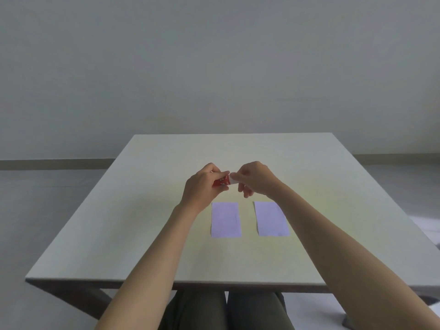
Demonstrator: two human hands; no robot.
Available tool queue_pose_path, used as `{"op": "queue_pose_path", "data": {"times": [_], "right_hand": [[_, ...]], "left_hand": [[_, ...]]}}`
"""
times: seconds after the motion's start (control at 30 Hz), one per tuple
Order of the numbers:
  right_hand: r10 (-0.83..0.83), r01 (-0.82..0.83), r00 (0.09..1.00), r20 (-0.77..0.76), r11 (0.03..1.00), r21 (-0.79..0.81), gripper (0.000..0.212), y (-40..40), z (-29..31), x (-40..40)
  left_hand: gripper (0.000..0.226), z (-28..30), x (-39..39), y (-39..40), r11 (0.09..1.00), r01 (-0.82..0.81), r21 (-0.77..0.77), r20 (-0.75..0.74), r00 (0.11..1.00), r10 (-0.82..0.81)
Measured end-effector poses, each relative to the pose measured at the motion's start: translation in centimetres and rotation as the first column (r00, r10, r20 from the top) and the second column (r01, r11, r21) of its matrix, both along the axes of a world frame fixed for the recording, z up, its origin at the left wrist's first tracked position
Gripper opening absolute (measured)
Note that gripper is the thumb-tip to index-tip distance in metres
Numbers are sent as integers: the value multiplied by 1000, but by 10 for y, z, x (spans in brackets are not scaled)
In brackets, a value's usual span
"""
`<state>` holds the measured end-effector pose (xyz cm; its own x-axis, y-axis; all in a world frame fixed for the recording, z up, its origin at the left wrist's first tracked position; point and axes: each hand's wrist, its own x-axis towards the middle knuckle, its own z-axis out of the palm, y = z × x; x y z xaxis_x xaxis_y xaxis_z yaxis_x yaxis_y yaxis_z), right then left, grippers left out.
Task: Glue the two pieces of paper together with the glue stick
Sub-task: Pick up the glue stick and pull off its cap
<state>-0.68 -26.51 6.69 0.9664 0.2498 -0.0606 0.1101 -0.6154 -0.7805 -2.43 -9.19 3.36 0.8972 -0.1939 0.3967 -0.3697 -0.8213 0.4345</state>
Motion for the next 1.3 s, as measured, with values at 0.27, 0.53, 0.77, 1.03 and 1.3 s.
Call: {"op": "queue_pose_path", "data": {"times": [0.27,0.53,0.77,1.03,1.3], "right_hand": [[-64,65,997,-52,998,4,40,-2,-1,1],[12,-14,1000,16,990,139,12,-10,3,0],[-96,86,995,38,977,196,27,-23,3,6],[-417,403,892,173,909,110,23,-76,-22,31],[-539,559,824,172,822,-103,30,-120,-65,41]], "left_hand": [[40,-1,2,0,1000,-5,9,-10,1000,5],[36,-4,6,3,991,-6,-130,-100,995,-7],[25,-11,8,10,982,-31,-184,-134,991,6],[18,-19,11,13,920,-84,-382,-159,987,25],[13,-25,15,11,839,-123,-530,-201,979,16]]}}
